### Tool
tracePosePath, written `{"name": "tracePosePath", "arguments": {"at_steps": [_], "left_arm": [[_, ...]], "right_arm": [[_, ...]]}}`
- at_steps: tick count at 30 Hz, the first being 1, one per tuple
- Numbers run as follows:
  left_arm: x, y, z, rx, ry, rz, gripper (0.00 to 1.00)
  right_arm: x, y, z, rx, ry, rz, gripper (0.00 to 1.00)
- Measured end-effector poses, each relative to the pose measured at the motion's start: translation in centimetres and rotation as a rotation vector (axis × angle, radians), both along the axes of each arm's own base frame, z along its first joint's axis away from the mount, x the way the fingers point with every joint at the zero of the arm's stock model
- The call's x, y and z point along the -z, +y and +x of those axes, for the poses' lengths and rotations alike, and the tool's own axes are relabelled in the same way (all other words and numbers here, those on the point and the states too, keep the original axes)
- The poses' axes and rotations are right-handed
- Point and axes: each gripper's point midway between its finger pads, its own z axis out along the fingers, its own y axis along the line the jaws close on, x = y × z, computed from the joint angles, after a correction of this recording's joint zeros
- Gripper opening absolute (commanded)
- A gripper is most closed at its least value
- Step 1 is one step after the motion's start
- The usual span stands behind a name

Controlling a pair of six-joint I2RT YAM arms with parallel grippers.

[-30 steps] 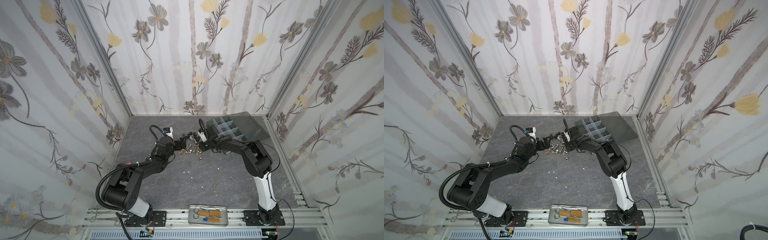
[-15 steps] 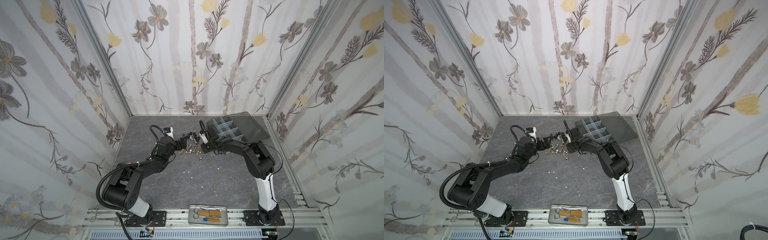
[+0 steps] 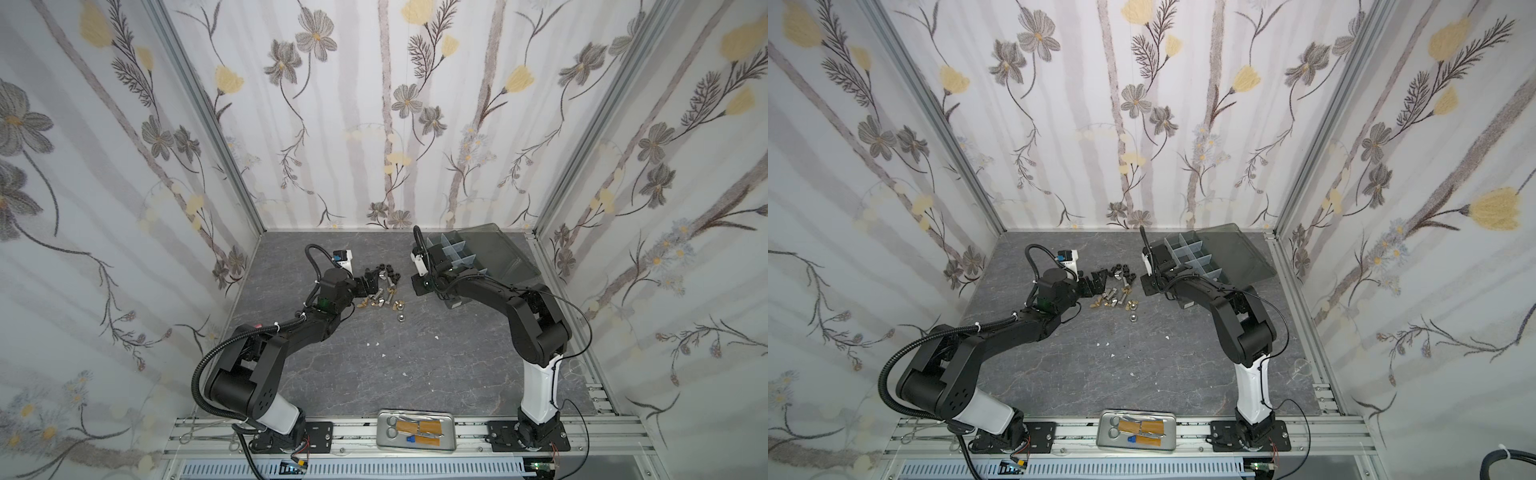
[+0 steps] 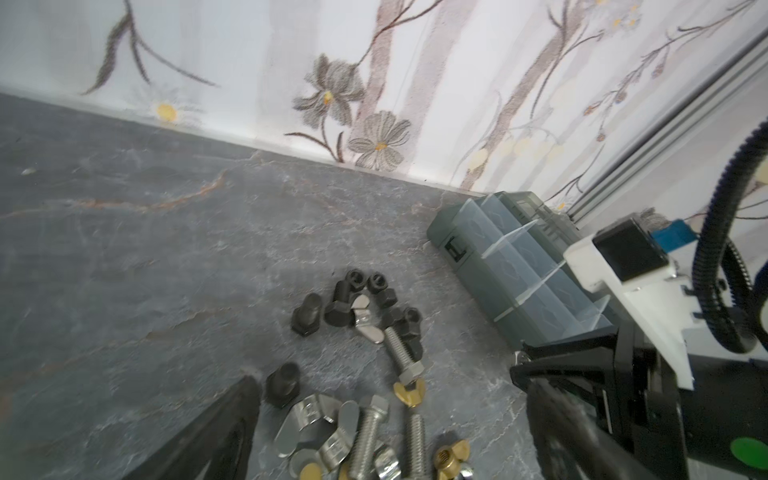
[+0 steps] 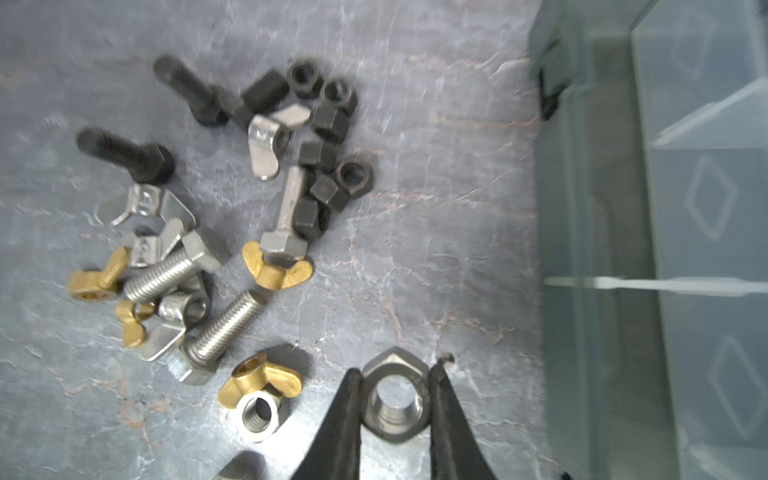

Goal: Sort the screws and nuts into containers
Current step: 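Carry the silver hex nut over the box compartment and open the right gripper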

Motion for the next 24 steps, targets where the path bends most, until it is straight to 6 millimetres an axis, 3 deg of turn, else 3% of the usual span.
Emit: {"name": "tracePosePath", "arguments": {"at_steps": [3, 5, 8, 10, 14, 16, 20, 24], "left_arm": [[-3.0, -4.8, -0.6, 0.133, -0.071, 0.09, 1.0], [-4.1, -8.5, -1.7, 0.247, -0.115, 0.158, 1.0], [-3.1, -13.1, -3.9, 0.417, -0.128, 0.264, 1.0], [-1.6, -14.8, -5.1, 0.49, -0.117, 0.318, 1.0], [0.4, -16.6, -6.8, 0.592, -0.087, 0.336, 1.0], [0.3, -17.2, -7.2, 0.619, -0.099, 0.315, 1.0], [-0.1, -18.0, -7.7, 0.647, -0.117, 0.266, 1.0], [-0.9, -18.2, -7.5, 0.638, -0.145, 0.235, 1.0]], "right_arm": [[-2.2, -2.7, 1.1, 0.059, -0.017, 0.051, 0.2], [-3.4, -5.6, 1.7, 0.125, -0.028, 0.065, 0.19], [-4.3, -10.5, 2.6, 0.241, -0.035, 0.067, 0.2], [-4.1, -13.9, 2.9, 0.321, -0.031, 0.056, 0.19], [-2.0, -20.2, 2.4, 0.474, 0.017, 0.014, 0.19], [-1.1, -21.6, 1.8, 0.504, 0.046, -0.003, 0.19], [0.1, -23.5, 1.1, 0.544, 0.078, -0.014, 0.2], [0.7, -23.9, 1.4, 0.555, 0.077, -0.02, 0.23]]}}
